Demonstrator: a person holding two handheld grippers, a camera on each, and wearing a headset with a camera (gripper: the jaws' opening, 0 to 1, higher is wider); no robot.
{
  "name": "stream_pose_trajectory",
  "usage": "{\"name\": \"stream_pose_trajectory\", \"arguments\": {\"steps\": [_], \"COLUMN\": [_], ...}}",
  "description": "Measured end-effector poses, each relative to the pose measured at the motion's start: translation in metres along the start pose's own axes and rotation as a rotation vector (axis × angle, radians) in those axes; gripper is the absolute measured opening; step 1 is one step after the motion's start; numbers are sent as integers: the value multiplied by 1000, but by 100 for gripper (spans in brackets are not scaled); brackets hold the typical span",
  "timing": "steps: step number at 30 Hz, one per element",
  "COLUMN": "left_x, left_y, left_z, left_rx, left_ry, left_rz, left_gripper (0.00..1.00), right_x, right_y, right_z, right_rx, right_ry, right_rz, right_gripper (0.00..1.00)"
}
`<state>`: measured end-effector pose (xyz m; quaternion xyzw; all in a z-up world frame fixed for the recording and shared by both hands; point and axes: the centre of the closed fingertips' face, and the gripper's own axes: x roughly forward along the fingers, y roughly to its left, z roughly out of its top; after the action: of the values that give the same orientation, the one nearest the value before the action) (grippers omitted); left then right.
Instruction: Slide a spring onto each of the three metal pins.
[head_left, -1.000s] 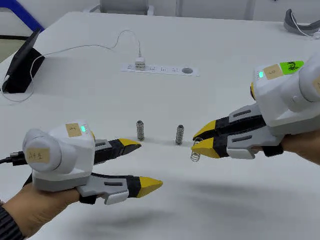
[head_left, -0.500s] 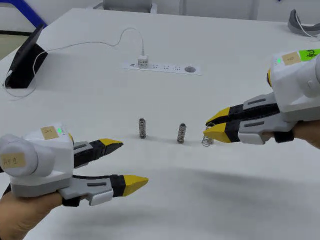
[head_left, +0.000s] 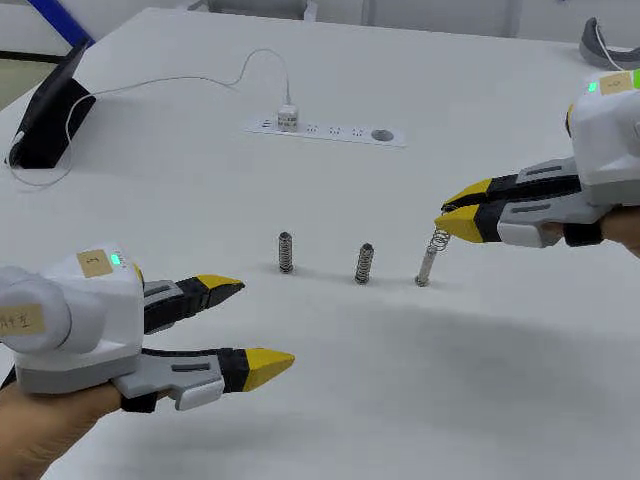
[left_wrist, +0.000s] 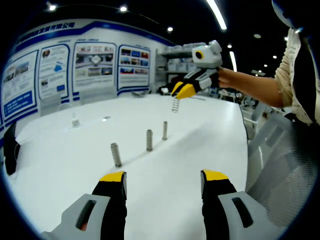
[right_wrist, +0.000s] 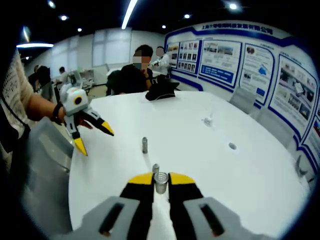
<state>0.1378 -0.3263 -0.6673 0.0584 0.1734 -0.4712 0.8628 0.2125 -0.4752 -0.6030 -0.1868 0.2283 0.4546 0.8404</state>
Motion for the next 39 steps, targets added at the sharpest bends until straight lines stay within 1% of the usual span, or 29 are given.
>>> {"name": "stream_pose_trajectory", "arguments": {"steps": [4, 9, 14, 23, 32, 39], "left_x": [0, -2, -5, -6, -4, -5], "left_y": [1, 3, 5, 6, 5, 4], "left_z": [-1, -2, -5, -9, -9, -8], "left_rx": [-7, -13, -21, -32, -31, -28], "left_ry": [-4, -5, -4, 6, 11, 16], "left_rz": [2, 6, 11, 13, 12, 13], "left_gripper": [61, 60, 60, 59, 59, 59], "right_x": [5, 14, 23, 29, 33, 39], "right_y": [-11, -20, -25, -28, -30, -30], "right_z": [-2, -6, -18, -28, -36, -47], "right_rx": [25, 48, 67, 94, 109, 129], "right_ry": [-2, 0, 25, 41, 49, 57], "right_rz": [-29, -50, -69, -70, -69, -69], "right_gripper": [12, 12, 12, 12, 12, 12]}}
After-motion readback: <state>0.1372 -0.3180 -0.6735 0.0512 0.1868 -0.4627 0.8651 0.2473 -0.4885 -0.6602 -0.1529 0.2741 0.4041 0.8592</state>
